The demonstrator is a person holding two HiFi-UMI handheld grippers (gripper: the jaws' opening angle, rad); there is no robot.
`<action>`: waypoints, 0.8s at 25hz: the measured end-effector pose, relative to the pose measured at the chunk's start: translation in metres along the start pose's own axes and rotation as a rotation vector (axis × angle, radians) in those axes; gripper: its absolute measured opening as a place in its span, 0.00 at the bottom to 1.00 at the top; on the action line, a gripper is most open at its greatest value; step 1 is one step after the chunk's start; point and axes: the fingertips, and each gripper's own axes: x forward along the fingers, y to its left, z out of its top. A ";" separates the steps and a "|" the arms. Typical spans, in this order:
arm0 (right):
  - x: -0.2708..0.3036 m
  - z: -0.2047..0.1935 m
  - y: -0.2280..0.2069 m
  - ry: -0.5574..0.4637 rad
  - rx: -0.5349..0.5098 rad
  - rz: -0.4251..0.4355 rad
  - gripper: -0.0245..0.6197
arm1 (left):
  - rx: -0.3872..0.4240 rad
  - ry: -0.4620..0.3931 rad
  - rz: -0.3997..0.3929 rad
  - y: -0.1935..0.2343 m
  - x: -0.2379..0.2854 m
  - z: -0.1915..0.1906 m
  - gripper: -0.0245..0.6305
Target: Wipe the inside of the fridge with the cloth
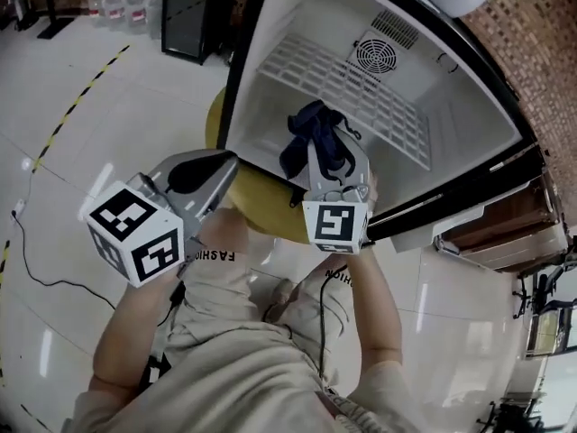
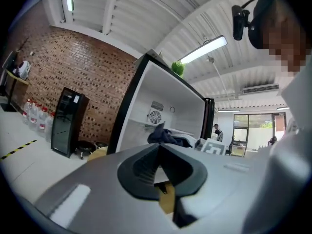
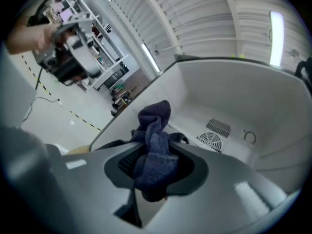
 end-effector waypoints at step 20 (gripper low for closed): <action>0.171 -0.061 -0.026 0.293 -0.242 -0.254 0.21 | 0.014 0.011 -0.135 -0.033 -0.011 0.005 0.07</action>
